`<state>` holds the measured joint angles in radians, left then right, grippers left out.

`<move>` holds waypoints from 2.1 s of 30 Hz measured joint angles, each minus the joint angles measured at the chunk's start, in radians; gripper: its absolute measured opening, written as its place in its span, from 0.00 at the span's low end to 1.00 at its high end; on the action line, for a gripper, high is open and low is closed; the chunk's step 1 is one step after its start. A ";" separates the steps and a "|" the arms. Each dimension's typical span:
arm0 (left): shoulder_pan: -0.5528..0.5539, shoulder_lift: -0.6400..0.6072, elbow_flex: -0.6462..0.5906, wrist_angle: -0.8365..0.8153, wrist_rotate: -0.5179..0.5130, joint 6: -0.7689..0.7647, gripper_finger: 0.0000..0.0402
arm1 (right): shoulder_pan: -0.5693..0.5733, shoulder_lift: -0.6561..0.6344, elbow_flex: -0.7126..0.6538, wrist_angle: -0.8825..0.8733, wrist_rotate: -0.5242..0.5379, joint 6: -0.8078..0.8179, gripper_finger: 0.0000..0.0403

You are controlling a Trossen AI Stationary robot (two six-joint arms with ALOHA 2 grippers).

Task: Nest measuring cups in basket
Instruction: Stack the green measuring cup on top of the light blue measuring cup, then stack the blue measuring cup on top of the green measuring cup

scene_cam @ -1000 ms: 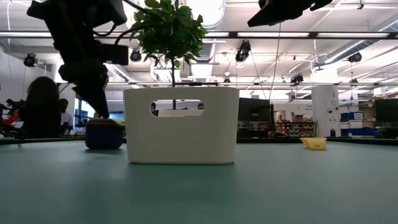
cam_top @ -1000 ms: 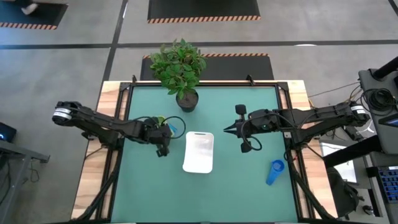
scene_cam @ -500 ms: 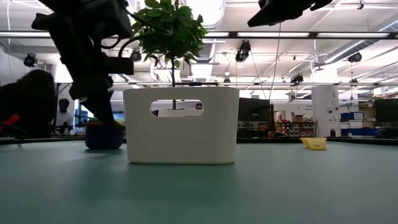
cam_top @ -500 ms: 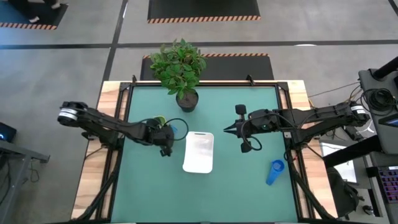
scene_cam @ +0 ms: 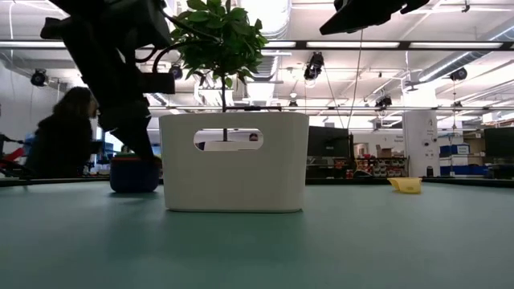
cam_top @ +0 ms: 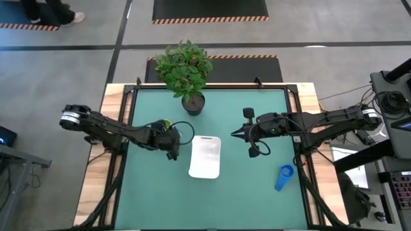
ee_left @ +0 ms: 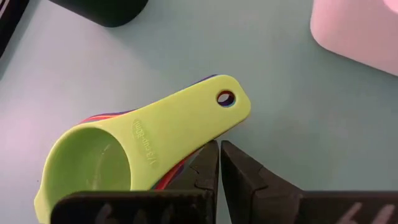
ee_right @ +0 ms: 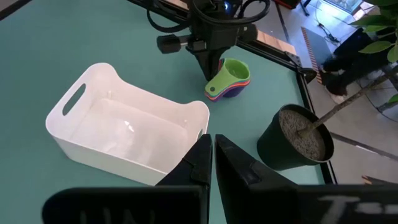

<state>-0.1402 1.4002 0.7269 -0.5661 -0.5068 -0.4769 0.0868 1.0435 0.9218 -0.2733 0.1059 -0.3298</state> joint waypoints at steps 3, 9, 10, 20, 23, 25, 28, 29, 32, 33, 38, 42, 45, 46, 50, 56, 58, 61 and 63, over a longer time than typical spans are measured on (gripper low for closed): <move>0.000 0.000 0.000 0.001 0.000 -0.007 0.00 | 0.000 0.000 0.000 0.000 0.000 0.000 0.02; 0.000 -0.002 0.008 -0.002 0.000 -0.008 0.00 | 0.000 0.000 0.000 -0.001 0.000 0.000 0.02; -0.001 -0.006 0.011 -0.006 0.000 -0.002 0.00 | 0.000 0.000 0.000 -0.002 0.000 0.000 0.02; -0.037 -0.197 0.045 -0.010 0.017 0.173 0.00 | 0.000 0.000 0.000 -0.006 0.000 0.031 0.02; -0.038 -0.280 0.045 -0.006 -0.014 0.202 0.00 | 0.000 0.000 0.000 -0.007 0.000 0.056 0.02; -0.040 -0.331 0.045 0.012 -0.046 0.225 0.00 | 0.000 0.000 0.000 -0.007 0.000 0.078 0.02; -0.046 -0.391 0.041 0.057 -0.072 0.293 0.00 | 0.000 0.000 -0.005 -0.006 0.000 0.120 0.02; -0.049 -0.410 0.035 0.087 -0.072 0.325 0.00 | 0.000 0.000 -0.009 -0.006 0.000 0.134 0.02; -0.060 -0.454 0.004 0.218 -0.071 0.440 0.00 | 0.000 0.000 -0.024 -0.005 -0.001 0.201 0.02; -0.064 -0.468 -0.014 0.270 -0.070 0.485 0.00 | 0.000 0.000 -0.030 -0.006 0.000 0.230 0.02; -0.069 -0.527 -0.158 0.612 0.014 0.729 0.00 | 0.000 0.000 -0.072 -0.010 -0.001 0.421 0.02; -0.068 -0.567 -0.270 0.840 0.036 0.888 0.00 | 0.000 0.000 -0.079 -0.073 0.000 0.600 0.02; -0.066 -0.590 -0.317 0.943 0.013 0.983 0.00 | 0.000 0.000 -0.079 -0.131 -0.001 0.743 0.02; -0.066 -0.600 -0.323 0.955 0.000 0.998 0.00 | 0.000 0.000 -0.079 -0.150 -0.001 0.785 0.02; -0.066 -0.637 -0.325 0.954 -0.008 1.015 0.00 | -0.002 0.005 -0.079 -0.234 0.000 0.945 0.02; -0.066 -0.674 -0.309 0.941 -0.008 1.015 0.00 | -0.002 0.006 -0.079 -0.539 -0.137 1.305 0.02; -0.066 -0.679 -0.309 0.937 -0.008 1.015 0.00 | 0.015 0.006 -0.081 -0.650 -0.223 1.435 0.02; -0.066 -0.682 -0.311 0.935 -0.008 1.022 0.00 | 0.068 0.009 -0.095 -0.735 -0.325 1.596 0.02; -0.066 -0.682 -0.311 0.931 -0.008 1.031 0.00 | 0.096 0.014 -0.098 -0.748 -0.350 1.650 0.02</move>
<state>-0.2062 0.7181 0.4160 0.3650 -0.5152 0.5541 0.1830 1.0570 0.8234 -1.0218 -0.2442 1.3198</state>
